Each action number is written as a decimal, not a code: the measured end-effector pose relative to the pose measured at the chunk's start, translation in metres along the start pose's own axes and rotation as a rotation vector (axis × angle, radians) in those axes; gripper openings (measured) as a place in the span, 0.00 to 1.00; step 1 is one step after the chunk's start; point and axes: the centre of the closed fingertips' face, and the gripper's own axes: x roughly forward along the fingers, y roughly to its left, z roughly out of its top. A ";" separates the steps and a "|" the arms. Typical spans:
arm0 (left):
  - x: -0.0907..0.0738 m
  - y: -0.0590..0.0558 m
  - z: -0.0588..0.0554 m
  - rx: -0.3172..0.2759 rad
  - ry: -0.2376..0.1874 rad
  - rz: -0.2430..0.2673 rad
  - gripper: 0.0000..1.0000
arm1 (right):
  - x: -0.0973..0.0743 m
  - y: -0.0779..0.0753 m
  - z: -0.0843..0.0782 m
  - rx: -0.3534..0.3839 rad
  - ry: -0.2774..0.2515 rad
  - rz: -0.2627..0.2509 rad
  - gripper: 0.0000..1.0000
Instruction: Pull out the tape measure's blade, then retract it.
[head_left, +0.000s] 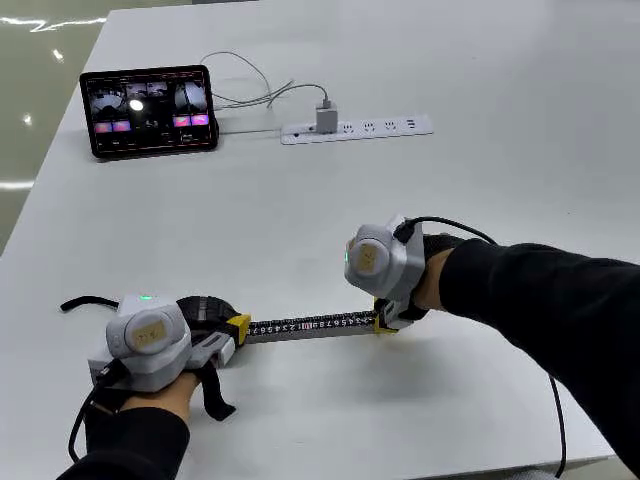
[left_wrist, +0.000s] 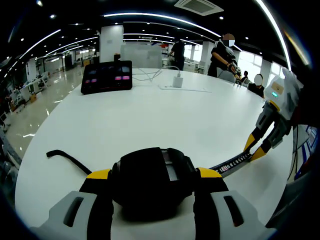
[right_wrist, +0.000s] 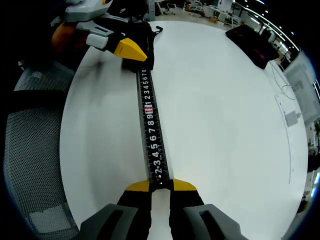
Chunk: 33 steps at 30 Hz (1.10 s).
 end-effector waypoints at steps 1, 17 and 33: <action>0.000 0.000 0.000 0.001 0.000 0.000 0.60 | 0.000 0.000 0.000 0.000 0.000 0.000 0.08; 0.000 0.000 0.000 0.002 0.003 0.000 0.59 | 0.001 0.001 0.007 0.010 -0.006 0.008 0.09; 0.000 0.000 -0.001 0.002 0.011 -0.002 0.59 | 0.004 0.001 0.015 0.023 -0.024 0.006 0.09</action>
